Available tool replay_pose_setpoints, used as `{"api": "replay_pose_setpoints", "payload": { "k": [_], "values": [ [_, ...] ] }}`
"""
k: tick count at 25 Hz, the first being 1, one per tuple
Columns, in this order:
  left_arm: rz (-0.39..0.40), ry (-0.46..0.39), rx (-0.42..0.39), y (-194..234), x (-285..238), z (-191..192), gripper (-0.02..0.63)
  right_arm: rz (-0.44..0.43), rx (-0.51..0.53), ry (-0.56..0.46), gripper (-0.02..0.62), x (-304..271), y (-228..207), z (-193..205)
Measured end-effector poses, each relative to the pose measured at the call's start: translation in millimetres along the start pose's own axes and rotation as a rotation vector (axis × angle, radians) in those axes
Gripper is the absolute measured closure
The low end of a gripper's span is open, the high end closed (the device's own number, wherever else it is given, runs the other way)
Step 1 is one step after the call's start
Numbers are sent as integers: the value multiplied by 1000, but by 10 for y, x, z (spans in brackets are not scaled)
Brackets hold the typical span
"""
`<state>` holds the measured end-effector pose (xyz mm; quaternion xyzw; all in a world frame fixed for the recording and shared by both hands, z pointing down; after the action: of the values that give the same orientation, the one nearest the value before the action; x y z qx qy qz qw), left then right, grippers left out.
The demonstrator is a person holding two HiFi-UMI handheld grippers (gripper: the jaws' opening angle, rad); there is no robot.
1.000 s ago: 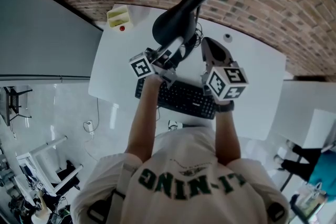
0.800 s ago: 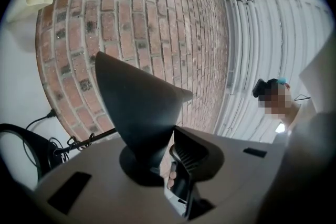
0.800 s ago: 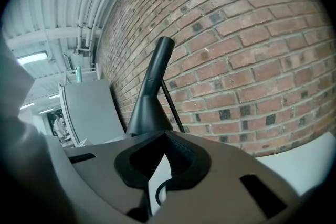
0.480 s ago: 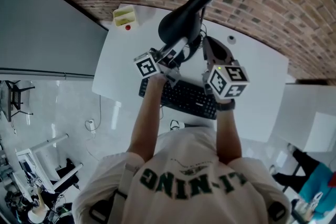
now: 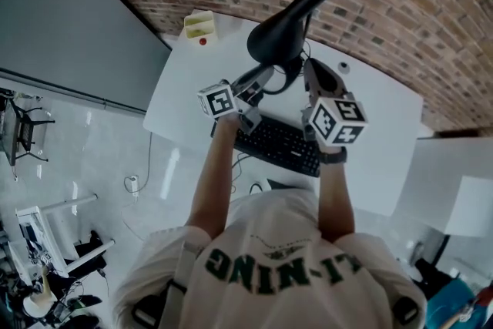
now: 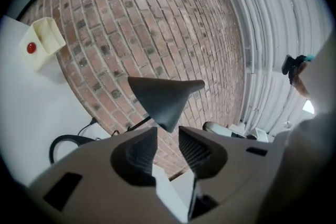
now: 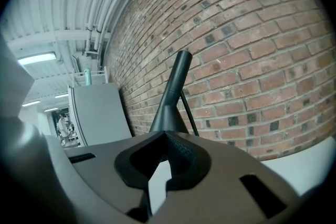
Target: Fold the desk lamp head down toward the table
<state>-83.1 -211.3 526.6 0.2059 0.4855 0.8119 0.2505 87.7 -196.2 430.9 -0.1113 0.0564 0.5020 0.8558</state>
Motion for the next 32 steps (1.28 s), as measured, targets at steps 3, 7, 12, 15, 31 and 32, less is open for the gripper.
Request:
{"api": "replay_pose_setpoints", "payload": {
  "k": [3,7,12,15,31,32],
  "values": [
    [-1,-11,-14,-59,189,42,499,-9,11,-12,597,86,91,-29],
    [-75,-25,-80,-218,442,51,499,-18,23,-31,597,207,208,-79],
    [-200,-27,-179,-416,734,50,500,-16,40,-45,597,351,343,-100],
    [-297,-27,-248,-591,867,42,502,-11,54,-56,597,440,427,-113],
    [-510,-171,-739,-1677,1141,30,603,52,124,-86,597,905,750,-148],
    [-524,-186,-766,-1718,1148,43,604,67,136,-91,597,937,754,-155]
  ]
}}
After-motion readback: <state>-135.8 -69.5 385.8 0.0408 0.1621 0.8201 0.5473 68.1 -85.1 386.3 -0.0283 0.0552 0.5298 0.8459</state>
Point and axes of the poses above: the fingertips, and each gripper's own axes: x backward along the fingers, y to its left, z out of its underside, the point moved 6 cm from there along x, backward along the fingers, and after that the axes turned 9 degrees about x, right-handed, at the moved point
